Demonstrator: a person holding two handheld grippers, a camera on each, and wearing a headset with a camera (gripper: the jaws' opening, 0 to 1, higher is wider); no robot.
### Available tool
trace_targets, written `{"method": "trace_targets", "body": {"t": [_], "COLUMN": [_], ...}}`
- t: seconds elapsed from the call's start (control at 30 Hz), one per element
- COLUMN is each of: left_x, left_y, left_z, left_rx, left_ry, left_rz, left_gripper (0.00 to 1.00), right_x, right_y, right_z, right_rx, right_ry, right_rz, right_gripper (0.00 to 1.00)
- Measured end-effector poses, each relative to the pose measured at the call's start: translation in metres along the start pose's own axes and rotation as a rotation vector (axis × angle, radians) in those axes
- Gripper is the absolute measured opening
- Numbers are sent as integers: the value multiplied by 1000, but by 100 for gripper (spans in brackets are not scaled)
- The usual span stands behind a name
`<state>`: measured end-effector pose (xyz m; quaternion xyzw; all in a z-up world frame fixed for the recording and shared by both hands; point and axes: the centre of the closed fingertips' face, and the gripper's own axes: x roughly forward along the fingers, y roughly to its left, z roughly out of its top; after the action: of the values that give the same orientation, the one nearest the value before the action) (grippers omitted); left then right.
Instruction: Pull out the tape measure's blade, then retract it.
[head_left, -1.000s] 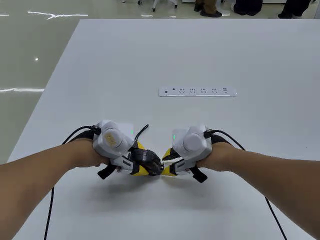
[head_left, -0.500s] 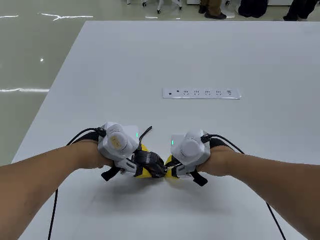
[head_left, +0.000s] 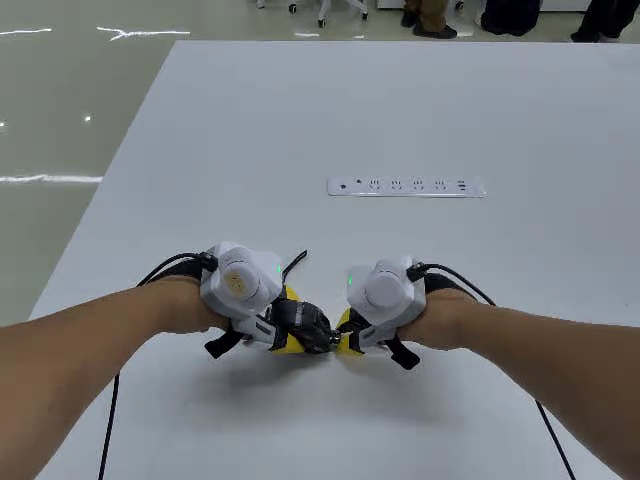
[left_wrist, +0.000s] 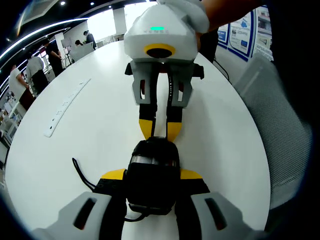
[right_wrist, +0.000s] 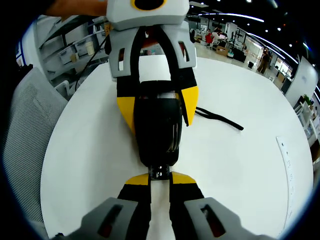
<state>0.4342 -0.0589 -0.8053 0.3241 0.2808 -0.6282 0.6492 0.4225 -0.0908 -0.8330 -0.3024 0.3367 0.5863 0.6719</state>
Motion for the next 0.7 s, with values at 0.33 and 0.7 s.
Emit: {"method": "trace_targets", "body": {"t": [0.33,0.7], "left_x": [1,1], "left_y": [0,0], "left_z": [1,0], "left_rx": [4,7], "left_ry": [-1,6], "left_rz": [-2,1], "left_gripper": [32,32], "right_x": [-5,-15], "right_y": [-1,-3], "right_z": [-6,-15], "right_rx": [3,-1], "right_ry": [9,21], "right_rz": [5,2], "right_gripper": [12,11]}}
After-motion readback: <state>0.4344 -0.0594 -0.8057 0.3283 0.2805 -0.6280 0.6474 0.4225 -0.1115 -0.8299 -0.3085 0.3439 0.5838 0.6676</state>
